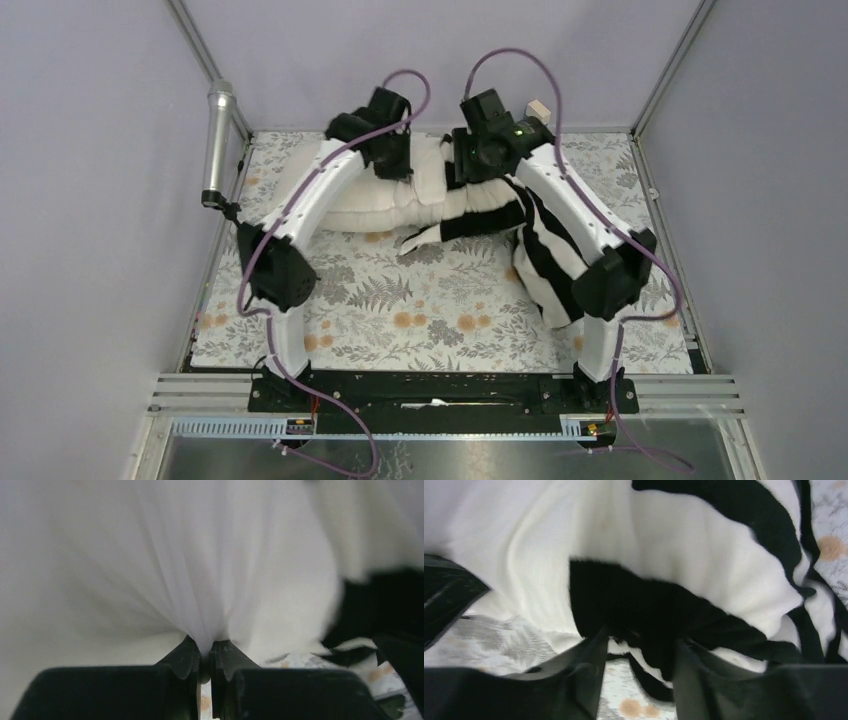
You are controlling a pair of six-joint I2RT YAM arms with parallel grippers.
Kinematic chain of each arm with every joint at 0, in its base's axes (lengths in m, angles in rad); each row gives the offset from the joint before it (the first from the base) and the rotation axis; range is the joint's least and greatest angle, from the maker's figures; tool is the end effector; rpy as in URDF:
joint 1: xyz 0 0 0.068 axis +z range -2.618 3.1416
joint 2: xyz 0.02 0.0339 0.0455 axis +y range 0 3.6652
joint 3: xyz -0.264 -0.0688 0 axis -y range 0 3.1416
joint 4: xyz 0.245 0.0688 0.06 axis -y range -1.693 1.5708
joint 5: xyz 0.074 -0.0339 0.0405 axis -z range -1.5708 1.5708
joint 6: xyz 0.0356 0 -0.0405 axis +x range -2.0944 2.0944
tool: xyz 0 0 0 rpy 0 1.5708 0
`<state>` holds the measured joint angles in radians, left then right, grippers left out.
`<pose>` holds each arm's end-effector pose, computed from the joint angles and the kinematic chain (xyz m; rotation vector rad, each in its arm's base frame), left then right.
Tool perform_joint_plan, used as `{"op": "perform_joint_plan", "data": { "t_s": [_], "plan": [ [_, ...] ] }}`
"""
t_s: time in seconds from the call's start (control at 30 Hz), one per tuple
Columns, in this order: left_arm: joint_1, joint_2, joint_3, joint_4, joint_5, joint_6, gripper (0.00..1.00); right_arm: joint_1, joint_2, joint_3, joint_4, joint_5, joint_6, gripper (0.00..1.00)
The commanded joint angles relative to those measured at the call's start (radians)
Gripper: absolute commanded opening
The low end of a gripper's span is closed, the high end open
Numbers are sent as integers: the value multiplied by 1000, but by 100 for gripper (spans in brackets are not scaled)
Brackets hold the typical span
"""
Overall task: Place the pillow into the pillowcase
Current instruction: Stuff the pillow into the pillowcase.
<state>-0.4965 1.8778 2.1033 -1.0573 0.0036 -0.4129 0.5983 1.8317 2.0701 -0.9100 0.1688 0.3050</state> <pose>0.3507 -0.1902 0.3974 0.1039 2.4443 -0.4201 0.3317 0.2189 0.4168 -0.2375 2.2358 0.3021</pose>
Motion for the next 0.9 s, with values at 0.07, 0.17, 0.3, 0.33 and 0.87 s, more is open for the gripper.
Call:
{"op": "perform_joint_plan", "data": {
  "t_s": [0.07, 0.17, 0.3, 0.33, 0.87],
  "plan": [
    [14, 118, -2, 184, 160, -50, 0, -11, -84, -110, 101, -47, 92, 84],
    [42, 149, 32, 180, 165, -75, 0, -12, -304, -371, 237, 135, 120, 98],
    [58, 156, 33, 188, 158, -87, 0, -13, -583, -738, 394, 274, 212, 100],
    [61, 156, 28, 193, 163, -91, 0, -12, -657, -835, 442, 303, 239, 100],
    [88, 171, 95, 197, 189, -117, 0, -19, -617, -1447, 616, 308, 700, 87]
  ]
}}
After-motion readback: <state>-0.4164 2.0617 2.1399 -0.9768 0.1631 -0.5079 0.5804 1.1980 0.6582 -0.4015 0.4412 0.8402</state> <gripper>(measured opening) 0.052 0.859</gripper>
